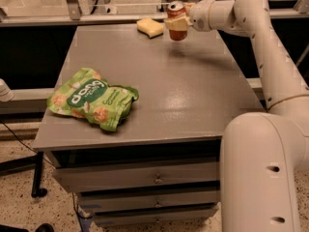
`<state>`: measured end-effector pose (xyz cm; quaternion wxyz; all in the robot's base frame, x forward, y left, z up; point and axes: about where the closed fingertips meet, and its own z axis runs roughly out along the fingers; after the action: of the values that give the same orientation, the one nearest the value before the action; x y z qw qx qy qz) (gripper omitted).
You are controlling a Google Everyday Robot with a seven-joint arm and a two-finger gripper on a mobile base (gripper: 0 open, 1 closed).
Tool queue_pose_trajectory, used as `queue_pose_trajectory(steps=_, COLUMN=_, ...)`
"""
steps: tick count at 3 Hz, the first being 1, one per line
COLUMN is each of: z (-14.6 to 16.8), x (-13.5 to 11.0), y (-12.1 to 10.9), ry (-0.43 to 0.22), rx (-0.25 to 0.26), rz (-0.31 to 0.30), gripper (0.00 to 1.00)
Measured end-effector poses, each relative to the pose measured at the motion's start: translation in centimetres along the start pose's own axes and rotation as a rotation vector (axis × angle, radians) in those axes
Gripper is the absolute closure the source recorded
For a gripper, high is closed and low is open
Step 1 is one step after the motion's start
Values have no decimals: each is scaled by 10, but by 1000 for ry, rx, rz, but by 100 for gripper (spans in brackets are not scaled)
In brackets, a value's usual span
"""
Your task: Move coke can near sponge
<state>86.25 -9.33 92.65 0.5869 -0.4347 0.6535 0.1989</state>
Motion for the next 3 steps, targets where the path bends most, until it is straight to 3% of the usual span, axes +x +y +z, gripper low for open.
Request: queue_pose_trajectory(steps=3, z=22, x=15, y=-1, ry=43, rx=-21, rz=-13, gripper=100)
